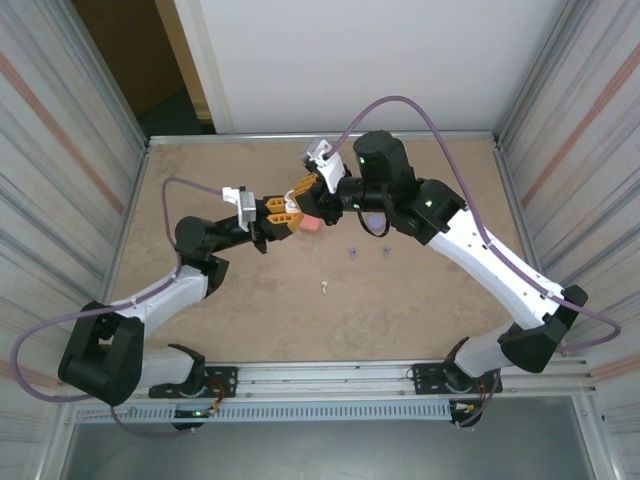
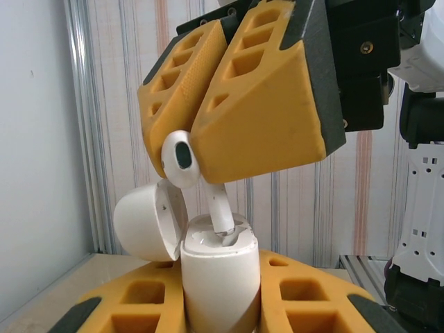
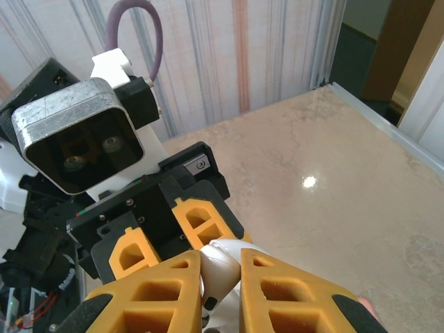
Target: Insert wireless bluetooth earbuds into charging case
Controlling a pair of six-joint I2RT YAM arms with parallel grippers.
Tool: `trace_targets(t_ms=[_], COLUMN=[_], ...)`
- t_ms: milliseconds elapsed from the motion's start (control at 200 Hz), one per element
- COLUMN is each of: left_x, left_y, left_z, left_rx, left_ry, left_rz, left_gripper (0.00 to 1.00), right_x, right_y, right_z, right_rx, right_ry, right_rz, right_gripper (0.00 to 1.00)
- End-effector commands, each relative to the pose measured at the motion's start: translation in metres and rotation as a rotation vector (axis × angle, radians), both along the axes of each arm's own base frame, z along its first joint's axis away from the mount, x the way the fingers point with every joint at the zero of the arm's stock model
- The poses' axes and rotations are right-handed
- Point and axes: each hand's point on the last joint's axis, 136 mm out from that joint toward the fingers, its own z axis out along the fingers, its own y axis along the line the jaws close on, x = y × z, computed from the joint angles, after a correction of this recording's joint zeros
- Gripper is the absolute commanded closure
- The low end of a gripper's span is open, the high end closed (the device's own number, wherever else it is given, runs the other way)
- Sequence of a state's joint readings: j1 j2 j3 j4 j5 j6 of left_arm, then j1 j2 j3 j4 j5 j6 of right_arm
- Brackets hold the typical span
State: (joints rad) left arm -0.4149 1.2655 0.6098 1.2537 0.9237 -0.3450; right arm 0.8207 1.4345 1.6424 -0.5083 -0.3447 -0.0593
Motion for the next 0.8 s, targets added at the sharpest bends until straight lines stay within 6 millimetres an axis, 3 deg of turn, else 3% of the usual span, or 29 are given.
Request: trace_targets(t_ms=[0,511,797], left_x=[-0.007,-0.007,-0.007], left_y=[-0.001,-0.001,-0.002], left_z=[0.017,0.018,0.017], left_rx=[-0.026,-0.026,-0.026], left_ry=[-0.054,-0.056,-0.055], left_rz=[-0.02,-0.02,-0.022], left_gripper=[1.0,1.0,1.0], right_x=[-0.005,-0.021,-0.02], right_y=[0.003,0.004,-0.001], right_z=[-0.007,-0.015,-0.014], right_rx=[-0.019,-0.034,-0.042], right_ry=[-0.011,-0.003,-0.022], right_rz=[0.03,0.106,0.09], right_gripper=[0.84,0.83,0.83])
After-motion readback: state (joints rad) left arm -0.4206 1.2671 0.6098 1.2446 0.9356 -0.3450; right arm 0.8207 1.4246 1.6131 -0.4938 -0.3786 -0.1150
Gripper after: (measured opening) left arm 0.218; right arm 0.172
